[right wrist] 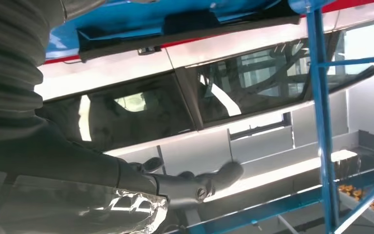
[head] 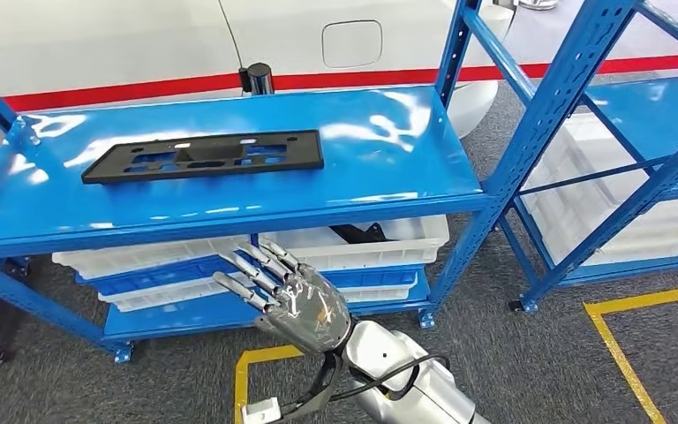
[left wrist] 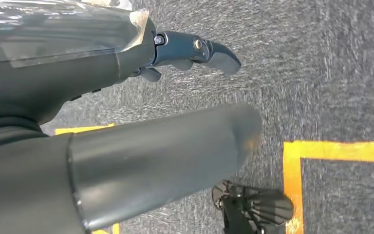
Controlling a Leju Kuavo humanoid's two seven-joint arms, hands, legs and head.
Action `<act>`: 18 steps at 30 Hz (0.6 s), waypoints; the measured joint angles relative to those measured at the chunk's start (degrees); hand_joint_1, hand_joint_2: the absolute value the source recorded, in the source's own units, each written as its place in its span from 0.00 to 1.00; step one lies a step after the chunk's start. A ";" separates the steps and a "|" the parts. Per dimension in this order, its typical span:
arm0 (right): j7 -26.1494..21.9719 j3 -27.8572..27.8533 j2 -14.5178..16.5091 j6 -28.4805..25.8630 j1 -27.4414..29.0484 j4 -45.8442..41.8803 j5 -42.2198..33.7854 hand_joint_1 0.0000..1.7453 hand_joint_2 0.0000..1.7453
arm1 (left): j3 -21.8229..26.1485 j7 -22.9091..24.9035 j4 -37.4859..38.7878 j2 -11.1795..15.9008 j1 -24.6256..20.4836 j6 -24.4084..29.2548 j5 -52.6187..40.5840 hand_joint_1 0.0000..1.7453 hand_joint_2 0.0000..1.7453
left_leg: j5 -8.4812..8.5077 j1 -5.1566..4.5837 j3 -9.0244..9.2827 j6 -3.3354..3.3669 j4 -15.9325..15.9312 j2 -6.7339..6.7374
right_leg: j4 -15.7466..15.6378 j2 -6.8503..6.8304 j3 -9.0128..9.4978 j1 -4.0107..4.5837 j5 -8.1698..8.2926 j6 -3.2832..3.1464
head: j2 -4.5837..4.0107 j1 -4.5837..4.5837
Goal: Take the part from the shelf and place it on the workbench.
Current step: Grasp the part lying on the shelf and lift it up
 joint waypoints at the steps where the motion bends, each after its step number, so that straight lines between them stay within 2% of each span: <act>1: -0.02 0.01 0.05 -0.08 -0.04 0.03 0.00 0.00 1.00 | 0.01 0.01 0.00 -0.02 -0.04 0.00 -0.01 0.00 0.00 | -0.07 0.04 0.23 -0.34 0.36 0.07 | -0.25 0.18 0.73 -0.23 0.08 -0.44 | 0.01 0.00; 2: -0.03 0.01 0.09 -0.15 -0.12 0.05 -0.01 0.00 1.00 | -0.01 0.01 0.00 -0.07 -0.13 0.00 -0.01 0.00 0.00 | 0.10 0.07 -0.07 -0.59 1.88 0.09 | -0.44 0.32 1.38 -0.51 -0.03 -0.84 | 0.01 -0.03; 3: -0.04 0.02 0.18 -0.19 -0.21 0.07 -0.01 0.00 1.00 | -0.02 0.01 0.00 -0.10 -0.28 0.00 -0.01 0.00 0.00 | 0.02 0.12 -1.35 -0.80 4.29 0.09 | -0.52 0.38 2.16 -0.74 -0.28 -1.17 | 0.02 -0.08; 4: -0.04 0.02 0.26 -0.21 -0.27 0.08 -0.01 0.00 1.00 | -0.04 0.01 0.01 -0.14 -0.40 0.00 -0.01 0.00 0.00 | -0.44 0.17 -3.61 -1.02 7.80 0.07 | -0.58 0.44 2.65 -0.86 -0.61 -1.42 | 0.02 -0.15; 6: -0.05 0.04 0.36 -0.22 -0.29 0.17 -0.02 0.00 1.00 | -0.04 0.02 0.01 -0.12 -0.40 0.00 -0.01 0.00 0.00 | -2.80 0.19 -9.14 -1.44 14.86 0.04 | -0.60 0.65 3.50 -0.87 -1.54 -1.77 | 0.02 -0.24; 7: -0.06 0.06 0.37 -0.22 -0.25 0.23 -0.03 0.00 1.00 | -0.03 0.02 0.01 -0.09 -0.32 0.00 -0.01 0.00 0.00 | -4.12 0.19 -11.39 -1.57 16.63 0.03 | -0.60 0.82 4.02 -0.86 -2.04 -1.79 | 0.02 -0.25; 8: -0.07 0.08 0.37 -0.22 -0.23 0.28 -0.04 0.00 1.00 | -0.03 0.03 0.01 -0.08 -0.24 0.00 -0.01 0.00 0.00 | -4.57 0.19 -12.80 -1.57 16.63 0.02 | -0.60 0.99 4.68 -0.86 -2.60 -1.74 | 0.02 -0.24; 9: -0.07 0.10 0.39 -0.22 -0.24 0.31 -0.05 0.00 1.00 | -0.02 0.03 0.01 -0.06 -0.19 0.00 -0.01 0.00 0.00 | -3.53 0.19 -13.27 -1.44 14.79 0.03 | -0.62 1.12 5.48 -0.86 -3.21 -1.67 | 0.02 -0.25; 10: -0.07 0.10 0.44 -0.22 -0.26 0.32 -0.08 0.00 1.00 | -0.02 0.03 0.01 -0.03 -0.17 0.00 -0.01 0.00 0.00 | -1.09 0.19 -12.94 -1.20 11.62 0.04 | -0.65 1.18 6.33 -0.86 -3.85 -1.57 | 0.02 -0.24; 11: -0.07 0.11 0.50 -0.22 -0.31 0.33 -0.11 0.00 1.00 | -0.02 0.03 0.01 0.01 -0.15 0.00 -0.02 0.00 0.00 | 2.21 0.15 -12.29 -0.92 7.88 0.06 | -0.66 1.21 7.06 -0.82 -4.49 -1.42 | 0.02 -0.24; 12: -0.08 0.14 0.58 -0.23 -0.37 0.38 -0.15 0.00 1.00 | -0.02 0.03 0.01 0.04 -0.14 -0.01 -0.03 0.00 0.00 | 4.41 0.07 -11.60 -0.64 4.98 0.07 | -0.71 1.31 7.69 -0.67 -5.14 -1.20 | 0.02 -0.27; 13: -0.09 0.17 0.64 -0.25 -0.45 0.43 -0.18 0.00 1.00 | -0.02 0.03 0.01 0.07 -0.14 -0.01 -0.05 0.00 0.00 | 5.61 -0.05 -11.09 -0.39 3.19 0.06 | -0.85 1.36 8.12 -0.51 -5.77 -0.93 | 0.02 -0.25; 14: -0.11 0.22 0.68 -0.27 -0.55 0.49 -0.21 0.00 1.00 | -0.01 0.03 0.01 0.08 -0.12 -0.01 -0.08 0.00 0.00 | 5.85 -0.15 -10.78 -0.09 2.30 -0.02 | -0.75 1.42 8.66 -0.30 -6.04 -0.53 | 0.02 -0.27; 15: -0.15 0.27 0.73 -0.29 -0.64 0.56 -0.23 0.00 1.00 | -0.01 0.03 0.01 0.07 -0.12 -0.01 -0.09 0.00 0.00 | 5.28 -0.25 -10.34 0.26 2.17 -0.12 | -0.72 1.48 9.21 -0.14 -6.11 -0.04 | 0.02 -0.25; 17: -0.22 0.35 0.79 -0.31 -0.85 0.63 -0.26 0.00 1.00 | 0.01 0.03 0.01 0.04 -0.09 0.00 -0.10 0.00 0.00 | 5.86 -0.12 -8.75 1.28 1.49 -0.21 | 0.28 1.37 9.87 -0.10 -6.32 0.78 | 0.02 -0.19; 18: -0.27 0.41 0.83 -0.31 -1.00 0.68 -0.27 0.00 1.00 | 0.02 0.03 0.01 0.03 -0.11 0.00 -0.10 0.00 0.00 | 6.01 -0.06 -7.89 1.77 1.39 -0.16 | 1.71 1.31 9.32 -0.14 -6.88 0.97 | 0.02 -0.11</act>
